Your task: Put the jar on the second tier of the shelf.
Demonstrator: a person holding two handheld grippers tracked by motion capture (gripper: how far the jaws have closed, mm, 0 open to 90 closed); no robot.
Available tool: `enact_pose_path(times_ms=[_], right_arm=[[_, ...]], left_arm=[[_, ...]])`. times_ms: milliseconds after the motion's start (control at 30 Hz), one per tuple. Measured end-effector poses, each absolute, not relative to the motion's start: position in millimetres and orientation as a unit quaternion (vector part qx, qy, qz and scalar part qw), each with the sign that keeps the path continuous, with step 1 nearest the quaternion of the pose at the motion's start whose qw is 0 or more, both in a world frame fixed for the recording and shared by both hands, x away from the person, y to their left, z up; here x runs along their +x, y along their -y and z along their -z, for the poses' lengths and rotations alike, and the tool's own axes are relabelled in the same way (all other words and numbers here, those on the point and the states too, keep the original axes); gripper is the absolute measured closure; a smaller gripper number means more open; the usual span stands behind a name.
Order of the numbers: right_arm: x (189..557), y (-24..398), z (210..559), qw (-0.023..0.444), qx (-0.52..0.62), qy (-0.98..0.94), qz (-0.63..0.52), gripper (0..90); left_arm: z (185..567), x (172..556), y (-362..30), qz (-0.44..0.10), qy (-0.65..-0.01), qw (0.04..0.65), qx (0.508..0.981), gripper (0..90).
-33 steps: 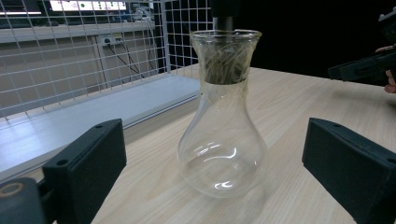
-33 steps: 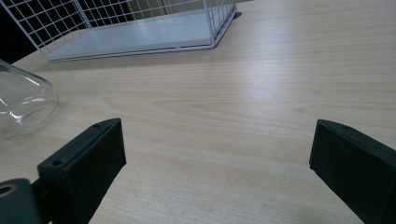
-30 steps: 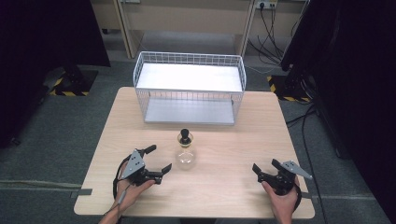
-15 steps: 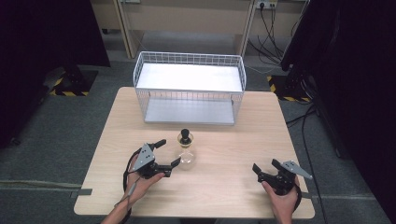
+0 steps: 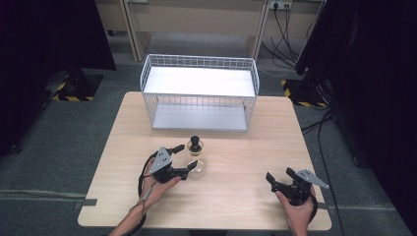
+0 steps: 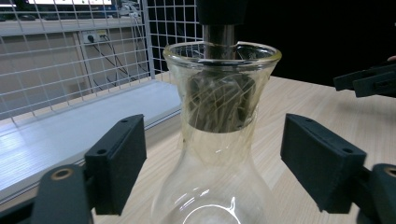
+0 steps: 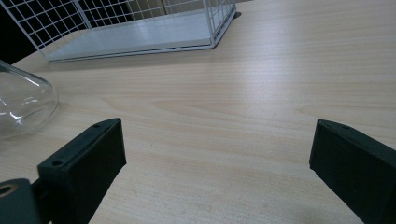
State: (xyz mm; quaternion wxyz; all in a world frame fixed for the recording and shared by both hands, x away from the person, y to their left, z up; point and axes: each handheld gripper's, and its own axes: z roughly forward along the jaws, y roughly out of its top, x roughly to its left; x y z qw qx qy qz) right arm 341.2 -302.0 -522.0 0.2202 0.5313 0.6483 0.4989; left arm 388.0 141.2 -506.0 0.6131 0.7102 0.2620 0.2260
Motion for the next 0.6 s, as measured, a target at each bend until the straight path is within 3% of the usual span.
enact_pose_path(times_ms=[600], right_arm=[[341.4, 302.0, 522.0, 0.218, 0.533, -0.648, -0.498, 3.8]], left_arm=[[506.0, 398.5, -130.0, -0.216, -0.251, 0.616, 0.715, 45.9]])
